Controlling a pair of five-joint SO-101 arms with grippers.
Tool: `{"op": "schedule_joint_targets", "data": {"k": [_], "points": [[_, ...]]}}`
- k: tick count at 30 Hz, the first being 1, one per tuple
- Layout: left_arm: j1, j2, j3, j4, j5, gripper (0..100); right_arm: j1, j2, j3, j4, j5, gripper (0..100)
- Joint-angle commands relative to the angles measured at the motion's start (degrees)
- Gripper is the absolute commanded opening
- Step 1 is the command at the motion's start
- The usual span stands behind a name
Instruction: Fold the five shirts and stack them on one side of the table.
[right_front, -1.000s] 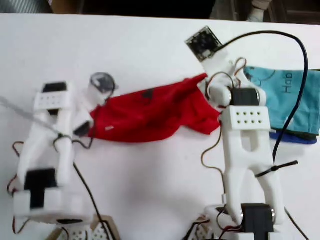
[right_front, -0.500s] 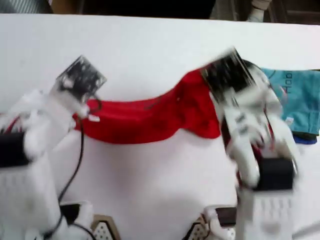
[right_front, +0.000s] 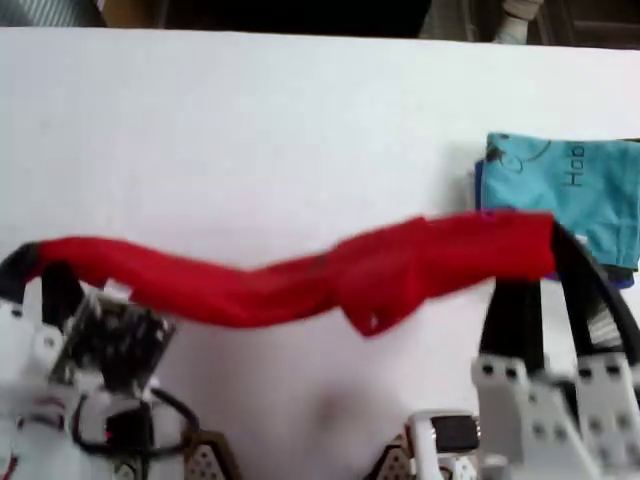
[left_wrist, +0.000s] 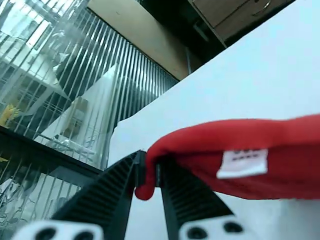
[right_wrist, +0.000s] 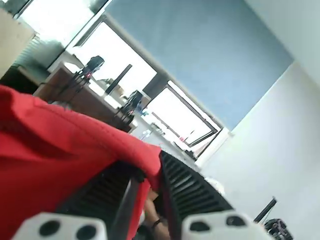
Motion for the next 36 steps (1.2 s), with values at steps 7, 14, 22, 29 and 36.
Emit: {"op": "schedule_joint_targets", "data": {"k": [7,14,22,29,36], "points": [[-0.62,-2.99,-1.54,2.37,0.44,3,-0.4,-4.35,-1.85,1.45,0.44,2.0],[-0.62,-0.62,1.19,0.35,0.53,3,-4.35,4.62,-6.24,0.92,-2.73,2.0],[-0.62,-0.44,5.58,-0.26,0.88,3,-4.7,20.7,-26.55,1.63,-2.73,2.0],[-0.62,-0.62,1.19,0.88,2.46,3,-4.7,22.37,-37.71,11.21,-2.81,2.0],[-0.62,-0.53,-0.48,1.32,2.46,3,-4.7,22.37,-46.24,17.1,-2.81,2.0]]}}
